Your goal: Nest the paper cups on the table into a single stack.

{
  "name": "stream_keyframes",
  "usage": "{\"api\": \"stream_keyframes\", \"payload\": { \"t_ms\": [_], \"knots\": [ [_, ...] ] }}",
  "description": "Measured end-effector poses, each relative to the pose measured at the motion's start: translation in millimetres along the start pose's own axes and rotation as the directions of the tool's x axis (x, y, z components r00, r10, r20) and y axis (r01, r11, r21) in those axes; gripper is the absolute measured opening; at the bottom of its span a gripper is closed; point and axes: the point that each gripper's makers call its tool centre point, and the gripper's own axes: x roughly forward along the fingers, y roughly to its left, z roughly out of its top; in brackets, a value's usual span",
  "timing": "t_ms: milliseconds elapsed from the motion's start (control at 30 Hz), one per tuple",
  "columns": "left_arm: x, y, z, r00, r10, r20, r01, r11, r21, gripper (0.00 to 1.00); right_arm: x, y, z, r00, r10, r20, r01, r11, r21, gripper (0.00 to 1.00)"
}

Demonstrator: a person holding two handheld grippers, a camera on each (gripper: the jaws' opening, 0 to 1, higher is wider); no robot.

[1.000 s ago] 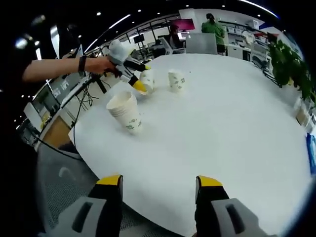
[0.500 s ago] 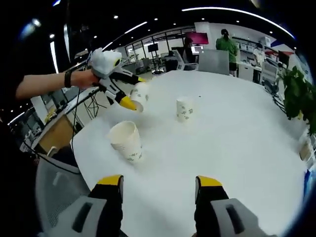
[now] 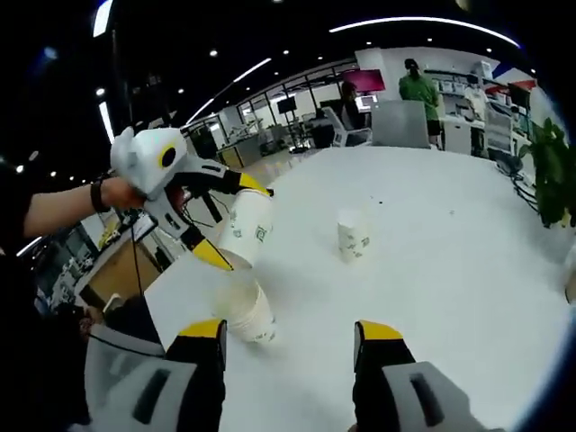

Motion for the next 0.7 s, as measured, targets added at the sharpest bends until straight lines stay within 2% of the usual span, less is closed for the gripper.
{"api": "stream_keyframes", "payload": {
  "t_ms": [100,167,267,333,400,500,633,700],
  "knots": [
    [4,-16.1,8.1,1.0,-0.026,0.0,0.026,0.999,0.045,0.66,12,18,7.1,0.997,0.076,0.001,-0.076,0.993,0.09,0.57],
    [6,-22.9,11.1,0.999,-0.037,-0.001,0.037,0.997,0.065,0.66,21,10,12.0,0.998,0.068,0.007,-0.068,0.995,0.078,0.57],
    [9,-31.6,16.6,0.999,-0.048,0.006,0.048,0.996,0.077,0.66,28,19,19.2,0.997,0.082,0.002,-0.082,0.993,0.083,0.57],
    [11,-37.5,19.7,0.998,-0.054,0.014,0.053,0.995,0.081,0.66,35,28,25.8,0.993,0.116,0.016,-0.117,0.984,0.132,0.56],
    [13,-41.9,20.8,0.998,-0.062,0.018,0.06,0.995,0.084,0.66,41,30,28.3,0.992,0.126,0.015,-0.127,0.982,0.143,0.56],
    [15,-46.7,21.9,0.997,-0.067,0.026,0.065,0.994,0.089,0.66,47,39,25.2,0.991,0.135,-0.011,-0.132,0.98,0.151,0.56],
    [15,-48.5,24.6,0.996,-0.069,0.047,0.065,0.994,0.087,0.66,58,37,20.2,0.988,0.151,-0.03,-0.143,0.973,0.182,0.56],
    [15,-49.1,24.9,0.996,-0.068,0.054,0.063,0.994,0.088,0.66,60,43,17.4,0.987,0.152,-0.041,-0.142,0.97,0.197,0.56]
  ]
}}
